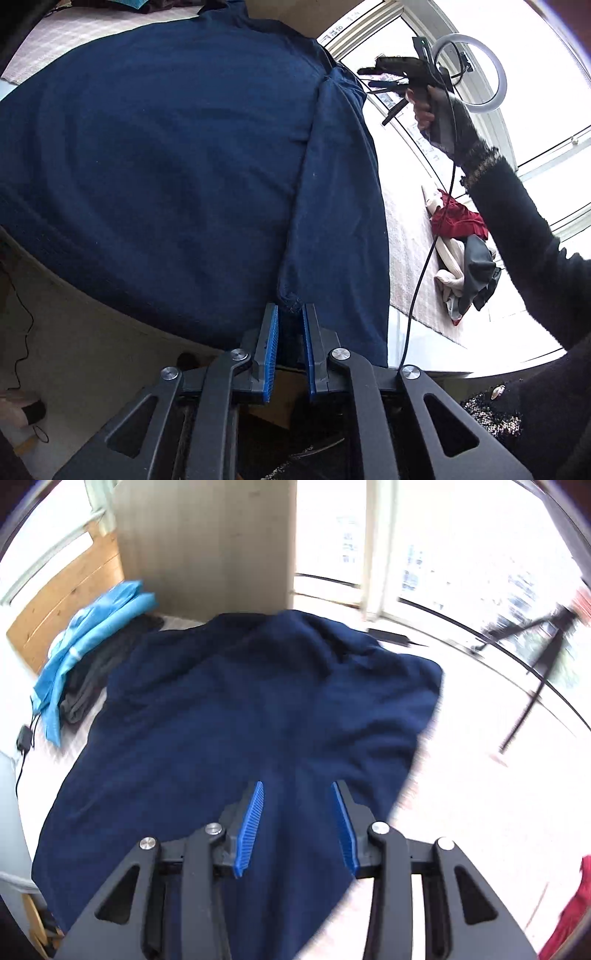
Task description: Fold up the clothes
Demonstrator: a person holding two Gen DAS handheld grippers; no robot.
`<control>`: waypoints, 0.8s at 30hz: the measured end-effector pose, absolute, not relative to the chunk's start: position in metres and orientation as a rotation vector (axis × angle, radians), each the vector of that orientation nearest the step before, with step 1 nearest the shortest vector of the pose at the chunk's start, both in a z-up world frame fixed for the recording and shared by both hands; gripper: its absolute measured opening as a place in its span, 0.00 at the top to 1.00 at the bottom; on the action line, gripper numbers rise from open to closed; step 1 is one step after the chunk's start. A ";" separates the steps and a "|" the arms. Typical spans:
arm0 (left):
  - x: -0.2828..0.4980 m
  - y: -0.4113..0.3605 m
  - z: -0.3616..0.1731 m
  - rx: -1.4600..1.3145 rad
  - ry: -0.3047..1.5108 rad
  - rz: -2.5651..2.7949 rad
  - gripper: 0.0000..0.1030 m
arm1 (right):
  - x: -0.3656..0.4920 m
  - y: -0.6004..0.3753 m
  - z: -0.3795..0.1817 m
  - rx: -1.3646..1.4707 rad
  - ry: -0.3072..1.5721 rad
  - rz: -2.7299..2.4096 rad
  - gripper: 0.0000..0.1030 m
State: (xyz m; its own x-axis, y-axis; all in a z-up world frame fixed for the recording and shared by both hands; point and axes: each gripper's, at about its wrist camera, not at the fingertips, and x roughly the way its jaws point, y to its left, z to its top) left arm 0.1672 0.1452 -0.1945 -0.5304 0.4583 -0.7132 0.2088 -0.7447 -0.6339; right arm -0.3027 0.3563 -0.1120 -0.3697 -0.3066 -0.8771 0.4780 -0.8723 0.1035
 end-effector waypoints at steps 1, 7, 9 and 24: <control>0.170 0.145 -0.194 -1.439 -1.062 2.394 0.90 | -0.301 0.372 -0.112 1.406 0.203 -2.265 0.63; 0.167 0.189 -0.179 -1.441 -0.952 2.310 0.83 | -0.308 0.405 -0.136 1.514 0.087 -2.230 0.63; 0.160 0.215 -0.174 -1.453 -0.848 2.287 0.82 | -0.311 0.409 -0.142 1.531 0.050 -2.220 0.63; 0.127 0.295 -0.191 -1.545 -0.286 2.366 0.98 | -0.327 0.406 -0.166 1.593 0.013 -2.188 0.63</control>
